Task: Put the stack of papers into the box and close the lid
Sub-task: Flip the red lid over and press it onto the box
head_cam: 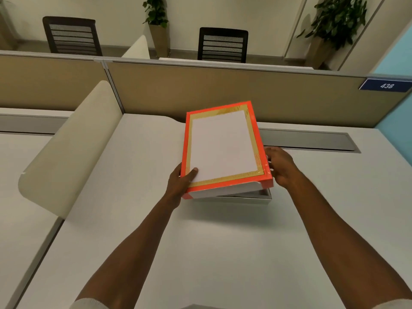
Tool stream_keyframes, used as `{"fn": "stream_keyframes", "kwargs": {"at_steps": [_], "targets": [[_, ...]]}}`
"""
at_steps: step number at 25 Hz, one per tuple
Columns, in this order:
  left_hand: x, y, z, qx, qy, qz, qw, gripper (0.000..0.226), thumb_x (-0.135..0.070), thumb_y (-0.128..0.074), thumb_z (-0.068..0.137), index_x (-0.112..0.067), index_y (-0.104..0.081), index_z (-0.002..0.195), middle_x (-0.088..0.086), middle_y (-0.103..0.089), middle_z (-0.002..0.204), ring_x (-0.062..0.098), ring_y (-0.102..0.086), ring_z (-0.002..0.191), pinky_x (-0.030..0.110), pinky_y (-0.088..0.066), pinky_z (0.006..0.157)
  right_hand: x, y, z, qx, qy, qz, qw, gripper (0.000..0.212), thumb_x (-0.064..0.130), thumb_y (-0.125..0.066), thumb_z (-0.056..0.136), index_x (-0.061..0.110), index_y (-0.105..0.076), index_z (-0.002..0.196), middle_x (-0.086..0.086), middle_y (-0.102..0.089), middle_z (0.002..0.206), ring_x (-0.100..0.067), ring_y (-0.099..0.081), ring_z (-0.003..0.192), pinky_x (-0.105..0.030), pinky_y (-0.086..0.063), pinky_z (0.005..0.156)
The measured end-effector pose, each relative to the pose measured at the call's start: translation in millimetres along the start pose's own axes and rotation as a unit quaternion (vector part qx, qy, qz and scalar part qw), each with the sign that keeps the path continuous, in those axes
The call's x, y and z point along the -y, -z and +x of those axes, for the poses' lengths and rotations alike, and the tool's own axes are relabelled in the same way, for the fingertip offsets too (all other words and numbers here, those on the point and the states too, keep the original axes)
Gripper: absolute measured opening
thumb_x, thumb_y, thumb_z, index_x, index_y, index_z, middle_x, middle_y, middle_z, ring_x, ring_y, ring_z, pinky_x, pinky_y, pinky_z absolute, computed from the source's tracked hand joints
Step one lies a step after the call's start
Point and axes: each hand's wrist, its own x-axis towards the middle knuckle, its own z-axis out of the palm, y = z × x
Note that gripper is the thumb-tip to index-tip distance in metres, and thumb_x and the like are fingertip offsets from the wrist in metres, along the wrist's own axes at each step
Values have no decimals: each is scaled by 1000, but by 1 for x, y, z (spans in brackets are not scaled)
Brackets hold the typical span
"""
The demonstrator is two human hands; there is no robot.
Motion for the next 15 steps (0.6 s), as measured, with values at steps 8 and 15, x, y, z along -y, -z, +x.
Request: {"fn": "stream_keyframes", "kwargs": {"at_steps": [8, 15], "targets": [[13, -31, -8, 14, -50, 147, 988, 74, -53, -71, 83, -22, -45, 145, 0, -62, 129, 26, -65, 113, 44, -57, 97, -92, 13, 6, -69, 14, -137, 988, 44, 39, -60, 96, 24, -53, 137, -3, -62, 128, -25, -61, 105, -41, -52, 89], [23, -34, -7, -9, -23, 197, 980, 72, -47, -72, 89, -21, -40, 149, 7, -57, 136, 30, -60, 122, 51, -53, 103, -117, 6, 8, -74, 35, -134, 988, 49, 34, -57, 100, 21, -45, 146, -5, -59, 133, -23, -57, 105, -35, -50, 84]]}}
